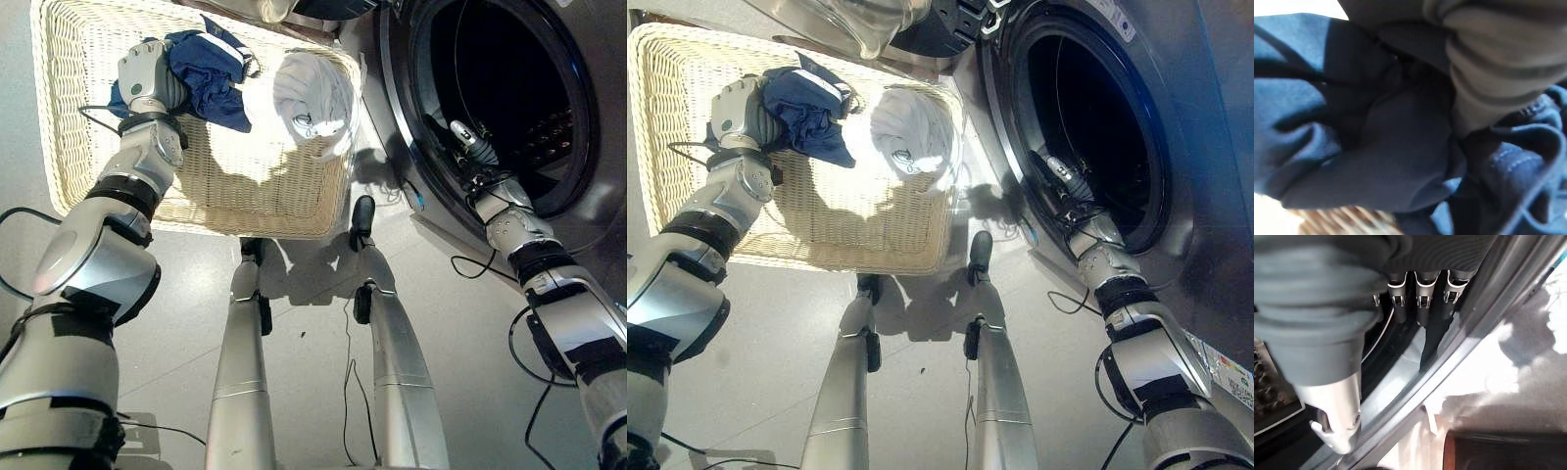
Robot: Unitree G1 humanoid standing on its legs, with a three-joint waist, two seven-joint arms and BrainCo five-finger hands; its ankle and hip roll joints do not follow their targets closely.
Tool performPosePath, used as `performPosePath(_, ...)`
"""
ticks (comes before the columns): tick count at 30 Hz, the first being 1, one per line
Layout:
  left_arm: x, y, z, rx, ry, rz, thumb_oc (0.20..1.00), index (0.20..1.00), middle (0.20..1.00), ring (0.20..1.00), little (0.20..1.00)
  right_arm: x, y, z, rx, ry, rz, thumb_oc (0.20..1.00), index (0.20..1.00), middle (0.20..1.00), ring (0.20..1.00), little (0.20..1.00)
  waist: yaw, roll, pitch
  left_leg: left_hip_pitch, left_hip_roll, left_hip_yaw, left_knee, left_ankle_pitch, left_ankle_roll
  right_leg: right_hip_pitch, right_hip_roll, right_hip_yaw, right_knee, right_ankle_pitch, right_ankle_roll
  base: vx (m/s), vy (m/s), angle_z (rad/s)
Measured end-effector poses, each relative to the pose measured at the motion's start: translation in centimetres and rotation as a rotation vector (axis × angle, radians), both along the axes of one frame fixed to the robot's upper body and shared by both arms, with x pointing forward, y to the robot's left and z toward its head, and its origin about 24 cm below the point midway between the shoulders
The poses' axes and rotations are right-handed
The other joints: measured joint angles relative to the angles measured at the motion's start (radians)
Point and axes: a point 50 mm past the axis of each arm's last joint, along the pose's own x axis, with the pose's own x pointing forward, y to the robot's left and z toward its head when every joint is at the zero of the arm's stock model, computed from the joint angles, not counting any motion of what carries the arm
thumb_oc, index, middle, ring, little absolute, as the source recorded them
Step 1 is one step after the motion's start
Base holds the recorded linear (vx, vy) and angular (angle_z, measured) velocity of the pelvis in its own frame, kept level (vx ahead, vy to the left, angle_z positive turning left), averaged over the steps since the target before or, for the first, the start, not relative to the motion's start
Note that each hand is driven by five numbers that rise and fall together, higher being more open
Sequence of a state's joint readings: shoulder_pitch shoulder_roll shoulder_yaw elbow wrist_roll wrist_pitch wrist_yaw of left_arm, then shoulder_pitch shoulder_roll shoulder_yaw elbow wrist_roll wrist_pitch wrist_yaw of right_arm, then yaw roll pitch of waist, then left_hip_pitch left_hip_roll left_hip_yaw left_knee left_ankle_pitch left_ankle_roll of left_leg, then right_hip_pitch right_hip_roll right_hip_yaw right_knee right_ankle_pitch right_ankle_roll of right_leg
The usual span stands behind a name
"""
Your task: Put the clothes into the washing machine.
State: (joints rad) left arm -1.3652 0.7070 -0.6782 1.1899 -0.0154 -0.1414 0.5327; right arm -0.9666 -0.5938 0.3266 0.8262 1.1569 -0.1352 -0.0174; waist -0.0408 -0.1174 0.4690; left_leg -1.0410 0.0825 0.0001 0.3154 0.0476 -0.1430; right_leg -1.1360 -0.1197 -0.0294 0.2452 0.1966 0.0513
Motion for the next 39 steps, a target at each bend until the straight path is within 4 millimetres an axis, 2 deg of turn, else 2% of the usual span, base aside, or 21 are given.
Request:
performPosePath(5, -0.6, -0.2, -1.9, -0.247, -0.102, -0.167, 0.2, 0.2, 0.2, 0.2, 0.2, -0.9, 2.3, -0.4, 0.014, -0.059, 0.104, 1.0, 1.0, 1.0, 1.0, 1.0, 0.001, 0.001, 0.0, 0.011, 0.001, -0.001, -0.018, 0.007, -0.004, 0.001, 0.001, 0.0, 0.0, 0.0, 0.0, 0.0, 0.0, 0.0)
performPosePath(7, -1.0, -0.6, -3.5, -0.368, -0.136, -0.267, 0.2, 0.2, 0.2, 0.2, 0.2, -1.4, 3.6, -0.8, 0.038, -0.081, 0.157, 1.0, 1.0, 1.0, 1.0, 1.0, 0.002, 0.002, 0.001, 0.018, 0.001, -0.001, -0.027, 0.011, -0.006, 0.003, 0.002, 0.0, 0.001, -0.002, 0.0, -0.01, -0.016, 0.0)
performPosePath(8, -1.4, -1.3, -4.5, -0.447, -0.166, -0.344, 0.2, 0.2, 0.2, 0.2, 0.2, -2.1, 4.6, -0.3, 0.076, -0.133, 0.194, 1.0, 1.0, 1.0, 1.0, 1.0, 0.003, 0.004, 0.003, 0.018, 0.002, -0.001, -0.029, 0.012, -0.006, 0.003, 0.003, 0.0, 0.001, -0.003, 0.0, 0.0, 0.0, 0.0)
performPosePath(10, -1.5, -2.3, -5.9, -0.484, -0.158, -0.409, 0.2, 0.2, 0.2, 0.2, 0.2, -2.5, 5.4, -0.5, 0.092, -0.155, 0.22, 1.0, 1.0, 1.0, 1.0, 1.0, 0.005, 0.006, 0.004, 0.018, 0.001, -0.002, -0.03, 0.013, -0.006, 0.003, 0.003, -0.001, 0.001, -0.004, 0.001, -0.01, -0.016, 0.01)
performPosePath(12, -2.3, -4.1, -7.2, -0.541, -0.192, -0.518, 0.2, 0.2, 0.2, 0.2, 0.2, -3.7, 6.1, 0.3, 0.115, -0.223, 0.249, 1.0, 1.0, 1.0, 1.0, 1.0, 0.009, 0.017, 0.01, 0.02, 0.0, -0.005, -0.042, 0.019, -0.006, 0.002, 0.001, -0.001, 0.001, -0.005, 0.002, -0.02, -0.022, 0.04)
performPosePath(15, -3.3, -5.9, -8.2, -0.569, -0.222, -0.625, 0.2, 0.2, 0.2, 0.2, 0.2, -4.5, 6.9, 1.0, 0.124, -0.27, 0.281, 1.0, 1.0, 1.0, 1.0, 1.0, 0.014, 0.027, 0.017, 0.024, 0.001, -0.006, -0.059, 0.028, -0.009, -0.002, 0.002, -0.005, 0.002, -0.008, 0.001, 0.0, -0.004, 0.01)
performPosePath(18, -3.8, -7.4, -8.3, -0.613, -0.258, -0.692, 0.2, 0.2, 0.2, 0.2, 0.2, -5.1, 6.9, 1.2, 0.125, -0.295, 0.282, 1.0, 1.0, 1.0, 1.0, 1.0, 0.03, 0.044, 0.027, 0.028, 0.001, -0.006, -0.064, 0.028, -0.009, -0.001, 0.002, -0.006, 0.005, -0.01, -0.001, 0.0, 0.0, 0.0)
performPosePath(20, -4.8, -8.4, -7.9, -0.602, -0.314, -0.769, 0.2, 0.2, 0.2, 0.2, 0.2, -5.6, 7.7, 1.3, 0.115, -0.311, 0.319, 1.0, 1.0, 1.0, 1.0, 1.0, 0.032, 0.057, 0.035, 0.031, 0.002, -0.007, -0.068, 0.029, -0.009, -0.002, 0.002, -0.008, 0.006, -0.013, -0.003, 0.0, 0.0, 0.0)
performPosePath(26, -6.7, -10.6, -6.0, -0.59, -0.391, -0.938, 0.2, 0.2, 0.2, 0.2, 0.2, -6.8, 9.8, 1.3, 0.12, -0.321, 0.443, 1.0, 1.0, 1.0, 1.0, 1.0, 0.032, 0.058, 0.035, 0.033, 0.001, -0.015, -0.069, 0.029, -0.01, -0.002, 0.001, -0.011, 0.02, -0.025, -0.001, 0.0, -0.005, 0.01)
performPosePath(29, -8.0, -12.1, -4.9, -0.527, -0.417, -1.055, 0.2, 0.2, 0.2, 0.2, 0.2, -7.4, 11.9, 0.8, 0.071, -0.277, 0.57, 1.0, 1.0, 1.0, 1.0, 1.0, 0.035, 0.058, 0.035, 0.04, -0.002, -0.022, -0.067, 0.029, -0.011, -0.002, -0.003, -0.015, 0.043, -0.038, -0.001, 0.02, -0.015, 0.05)
performPosePath(39, -9.9, -14.6, -4.1, -0.438, -0.391, -1.275, 0.2, 0.2, 0.2, 0.2, 0.2, -7.8, 14.8, -1.1, 0.017, -0.14, 0.727, 1.0, 1.0, 1.0, 1.0, 1.0, 0.061, 0.071, 0.043, 0.052, -0.01, -0.039, -0.064, 0.032, -0.014, -0.002, -0.012, -0.022, 0.085, -0.063, -0.003, 0.01, -0.01, 0.04)
